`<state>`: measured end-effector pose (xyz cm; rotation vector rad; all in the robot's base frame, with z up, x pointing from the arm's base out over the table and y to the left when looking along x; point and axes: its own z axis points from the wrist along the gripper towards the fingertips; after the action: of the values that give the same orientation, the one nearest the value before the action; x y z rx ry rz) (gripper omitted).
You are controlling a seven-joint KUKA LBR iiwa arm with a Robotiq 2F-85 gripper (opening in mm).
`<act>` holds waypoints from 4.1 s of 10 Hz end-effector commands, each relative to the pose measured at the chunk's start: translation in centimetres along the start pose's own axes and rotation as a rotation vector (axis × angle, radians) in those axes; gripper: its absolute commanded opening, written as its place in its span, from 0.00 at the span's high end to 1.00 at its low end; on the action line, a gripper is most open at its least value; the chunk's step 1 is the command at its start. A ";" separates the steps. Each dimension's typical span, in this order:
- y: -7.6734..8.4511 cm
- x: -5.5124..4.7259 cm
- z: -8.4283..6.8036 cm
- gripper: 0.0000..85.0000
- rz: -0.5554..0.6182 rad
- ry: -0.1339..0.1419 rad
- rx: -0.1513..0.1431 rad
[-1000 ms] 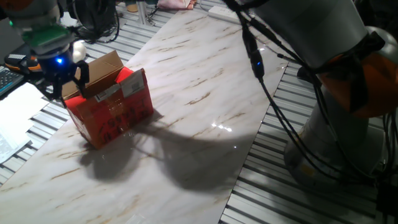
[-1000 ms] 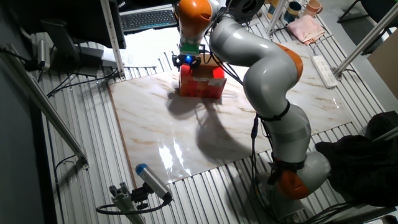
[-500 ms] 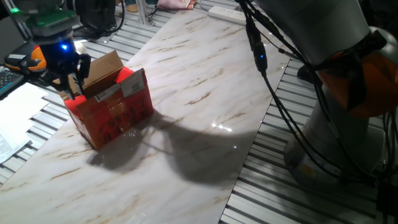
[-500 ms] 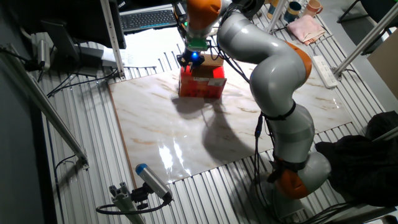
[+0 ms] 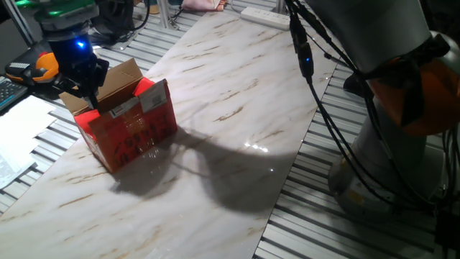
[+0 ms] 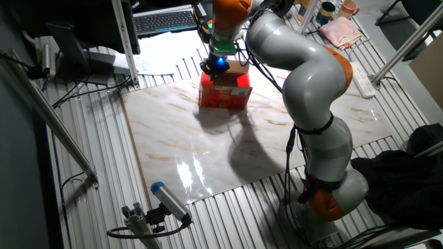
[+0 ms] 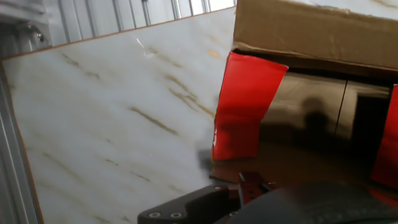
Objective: Cover the box
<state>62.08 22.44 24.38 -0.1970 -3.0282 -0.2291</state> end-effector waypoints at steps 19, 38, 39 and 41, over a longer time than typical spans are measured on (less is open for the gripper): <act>-0.6 -0.8 3.8 1.00 -0.047 -0.122 0.054; -0.1 -6.1 9.0 1.00 -0.030 -0.232 0.035; -0.4 -6.1 7.8 1.00 -0.028 -0.186 0.006; -0.4 -5.6 5.8 1.00 -0.021 -0.153 0.000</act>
<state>67.00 22.29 18.04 -0.1932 -3.1821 -0.2257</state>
